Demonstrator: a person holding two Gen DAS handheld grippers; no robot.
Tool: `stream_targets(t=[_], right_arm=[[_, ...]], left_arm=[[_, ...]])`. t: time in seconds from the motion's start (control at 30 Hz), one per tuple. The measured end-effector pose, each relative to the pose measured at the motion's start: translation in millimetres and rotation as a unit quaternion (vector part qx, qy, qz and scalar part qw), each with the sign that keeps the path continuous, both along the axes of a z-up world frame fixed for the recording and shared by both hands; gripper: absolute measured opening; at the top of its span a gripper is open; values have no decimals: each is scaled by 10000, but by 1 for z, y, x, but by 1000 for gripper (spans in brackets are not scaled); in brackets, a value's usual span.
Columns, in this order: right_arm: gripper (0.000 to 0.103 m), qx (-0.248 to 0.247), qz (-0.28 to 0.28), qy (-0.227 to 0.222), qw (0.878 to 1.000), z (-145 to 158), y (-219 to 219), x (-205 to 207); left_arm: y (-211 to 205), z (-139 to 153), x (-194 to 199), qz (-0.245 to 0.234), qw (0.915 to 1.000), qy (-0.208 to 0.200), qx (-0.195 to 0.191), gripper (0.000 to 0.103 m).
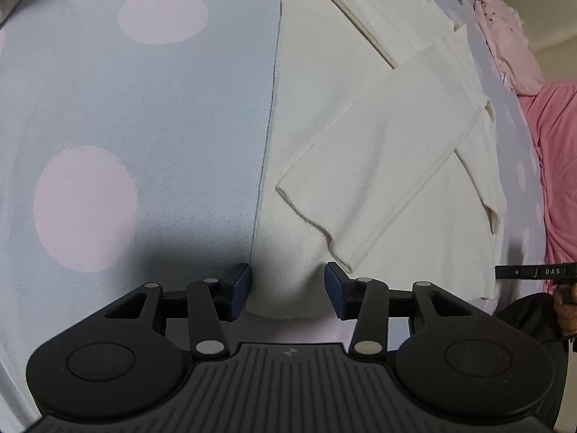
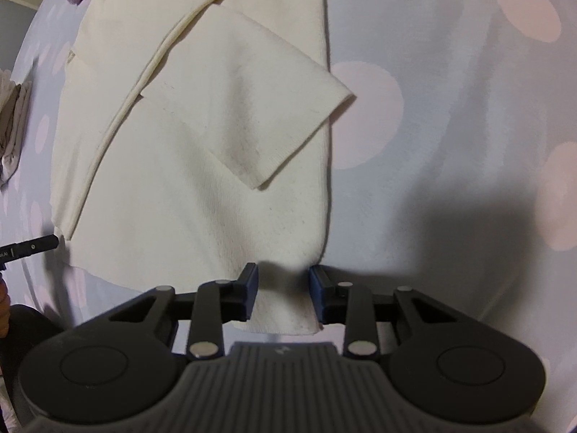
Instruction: Fold clothes
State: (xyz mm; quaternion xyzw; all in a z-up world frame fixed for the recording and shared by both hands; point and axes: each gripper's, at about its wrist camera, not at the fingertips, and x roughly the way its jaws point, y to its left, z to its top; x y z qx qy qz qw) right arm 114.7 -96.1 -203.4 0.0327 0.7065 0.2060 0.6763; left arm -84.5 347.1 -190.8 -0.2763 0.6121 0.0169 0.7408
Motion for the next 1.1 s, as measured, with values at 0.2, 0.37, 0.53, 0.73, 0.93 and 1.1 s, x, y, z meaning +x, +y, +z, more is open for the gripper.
stream_targets(t=[0.2,0.37,0.53,0.73,0.93,1.1], right_arm=[[35,5,-6,-24,10000,1,-3,-4],[36,-7,21,-79,10000,3,-4,-7],[36,-43,57,-125,9999,4,-5,-12],[25,-16,81,-139,9999,6,-8,-18],[5,60,294,-414,9987,16,-8,-30],[5,349,251,-468,9980,34,-19,-48]], left_arm=[[3,8,-1,157,9995,-181,212,37],[-10,5,4,-57,9984,-176,527,45],[-19,3,7,-203,9990,-163,364,39],[-1,2,-1,-48,9998,-160,-69,5],[4,19,-12,47,9985,-411,-357,4],[13,51,-31,-104,9970,-654,-405,4]])
